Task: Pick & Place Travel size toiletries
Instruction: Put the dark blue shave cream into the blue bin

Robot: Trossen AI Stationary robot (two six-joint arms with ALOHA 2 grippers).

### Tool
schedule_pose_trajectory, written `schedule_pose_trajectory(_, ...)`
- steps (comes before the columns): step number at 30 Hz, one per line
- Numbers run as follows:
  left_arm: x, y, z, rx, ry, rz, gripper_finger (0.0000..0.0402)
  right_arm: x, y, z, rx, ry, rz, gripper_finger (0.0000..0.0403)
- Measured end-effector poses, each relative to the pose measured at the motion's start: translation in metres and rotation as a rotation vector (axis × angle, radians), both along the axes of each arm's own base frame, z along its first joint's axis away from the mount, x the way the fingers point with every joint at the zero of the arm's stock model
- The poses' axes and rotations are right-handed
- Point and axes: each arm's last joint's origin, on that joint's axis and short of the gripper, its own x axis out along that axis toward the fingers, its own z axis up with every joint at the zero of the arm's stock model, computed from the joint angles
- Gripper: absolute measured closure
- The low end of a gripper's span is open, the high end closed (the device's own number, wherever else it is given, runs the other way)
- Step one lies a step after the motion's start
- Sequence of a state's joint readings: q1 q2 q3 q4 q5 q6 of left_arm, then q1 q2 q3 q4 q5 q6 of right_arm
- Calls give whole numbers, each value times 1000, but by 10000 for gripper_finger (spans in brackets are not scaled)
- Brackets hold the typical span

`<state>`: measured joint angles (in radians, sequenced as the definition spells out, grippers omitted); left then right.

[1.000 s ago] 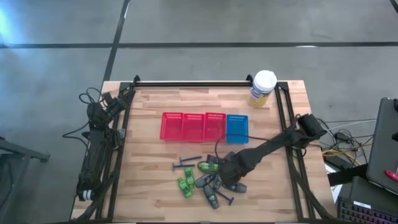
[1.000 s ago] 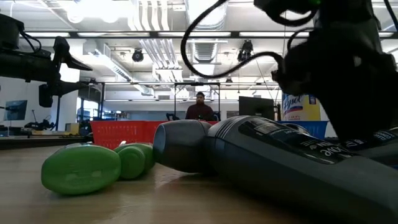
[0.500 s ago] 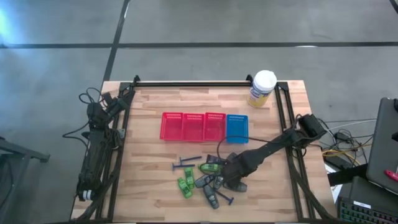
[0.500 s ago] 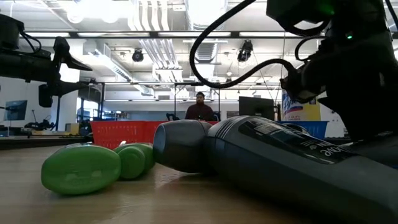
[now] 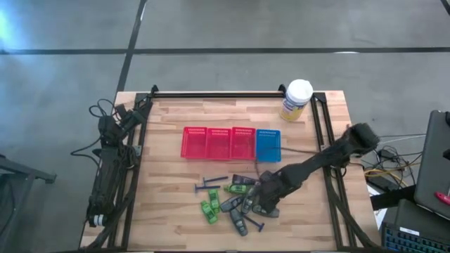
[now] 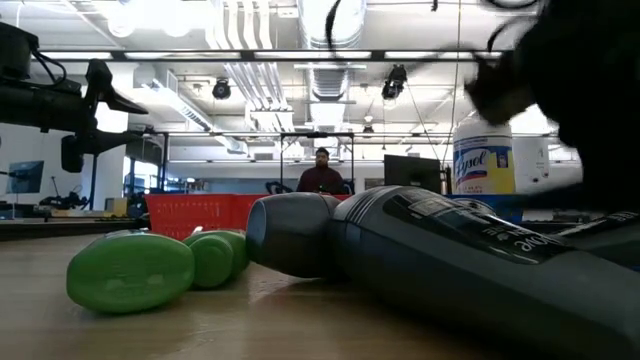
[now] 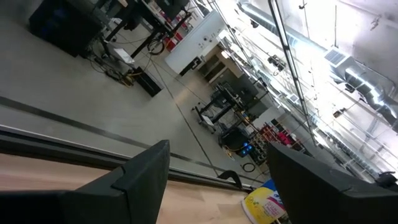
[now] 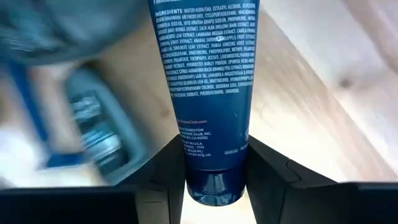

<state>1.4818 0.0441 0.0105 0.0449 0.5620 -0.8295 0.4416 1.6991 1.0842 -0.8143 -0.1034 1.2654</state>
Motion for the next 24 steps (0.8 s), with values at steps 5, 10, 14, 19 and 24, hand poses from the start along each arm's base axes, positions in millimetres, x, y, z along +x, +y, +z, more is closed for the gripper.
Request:
schedule_pose_trajectory(5, 0, 0, 0, 0, 1, 13, 129, -24, -19, 38, -57, -121, -298, 283)
schedule_pose_trajectory(10, -1, 1, 0, 33, 50, 26, 129, -41, -63, 60, -121, -301, -719, 275)
schedule_pose_trajectory(14, -1, 1, 0, 37, 56, 27, 129, -42, -106, 58, -124, -357, -808, 279)
schedule_pose_trajectory(19, -1, 1, 0, 51, 68, 29, 129, -42, -146, 44, -45, -330, -797, 275)
schedule_pose_trajectory(24, -1, 1, 0, 59, 73, 31, 129, -46, -149, 31, 22, -242, -813, 266)
